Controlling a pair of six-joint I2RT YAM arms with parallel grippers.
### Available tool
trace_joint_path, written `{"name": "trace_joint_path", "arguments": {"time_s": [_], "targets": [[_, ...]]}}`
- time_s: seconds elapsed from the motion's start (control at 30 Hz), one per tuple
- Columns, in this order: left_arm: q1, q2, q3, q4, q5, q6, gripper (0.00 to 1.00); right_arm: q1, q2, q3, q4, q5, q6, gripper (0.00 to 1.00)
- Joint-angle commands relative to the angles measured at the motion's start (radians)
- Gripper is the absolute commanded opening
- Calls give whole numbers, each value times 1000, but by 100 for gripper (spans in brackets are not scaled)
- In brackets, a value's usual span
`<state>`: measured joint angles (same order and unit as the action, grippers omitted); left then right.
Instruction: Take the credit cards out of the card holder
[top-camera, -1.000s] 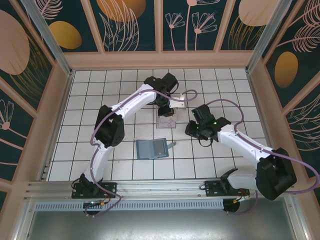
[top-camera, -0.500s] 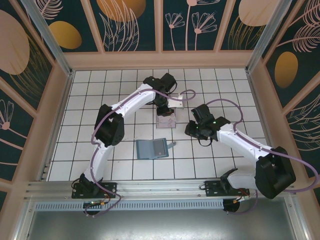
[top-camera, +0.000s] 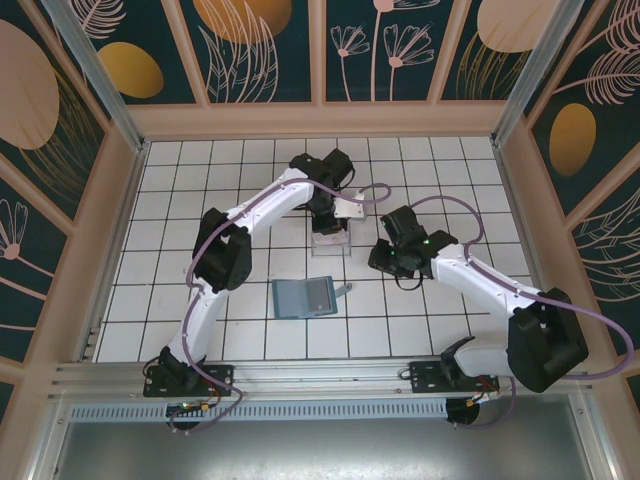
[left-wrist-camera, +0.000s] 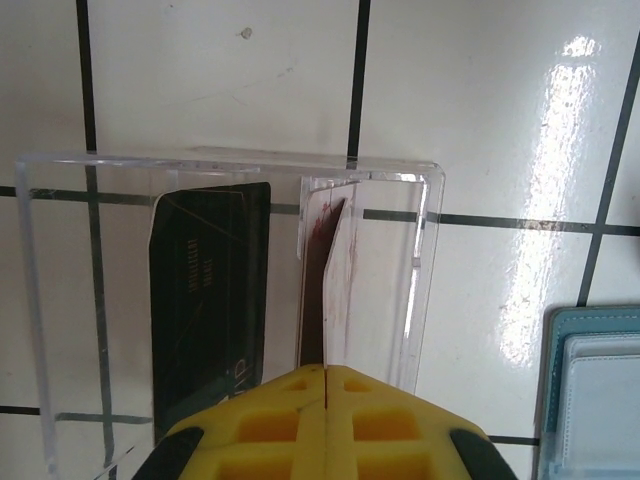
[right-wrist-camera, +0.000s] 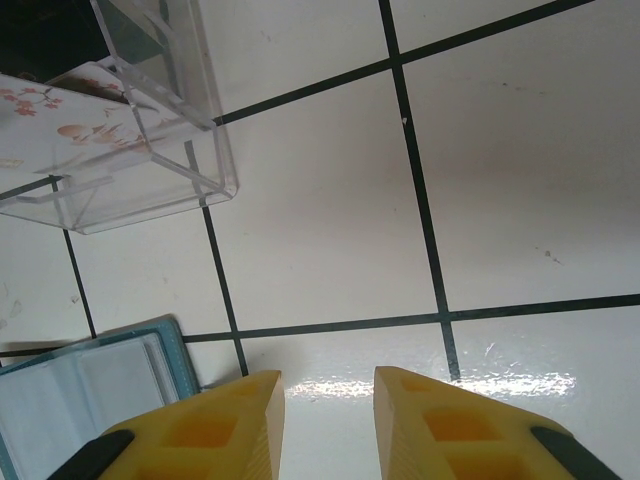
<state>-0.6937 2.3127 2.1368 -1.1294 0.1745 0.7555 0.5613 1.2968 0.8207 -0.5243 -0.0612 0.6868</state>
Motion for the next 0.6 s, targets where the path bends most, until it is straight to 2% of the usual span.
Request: {"name": "trace_joint_path", "arguments": {"time_s": [0.0, 0.07, 0.2, 0.4, 0.57], "targets": [[0, 35, 37, -27, 8, -2, 4, -9, 6, 35, -15, -3, -7, 30], [0, 43, 61, -25, 12, -11, 16, -9, 3, 35, -17, 0, -7, 30], [-1, 39, 95, 0, -13, -25, 31, -8, -4, 34, -17, 3, -3, 30], [-1, -12, 81, 62, -36, -37, 33, -9, -13, 25, -10, 0, 2, 30], [-1, -132, -89, 210, -33, -70, 31, -9, -11, 19, 17, -31, -2, 30]]}}
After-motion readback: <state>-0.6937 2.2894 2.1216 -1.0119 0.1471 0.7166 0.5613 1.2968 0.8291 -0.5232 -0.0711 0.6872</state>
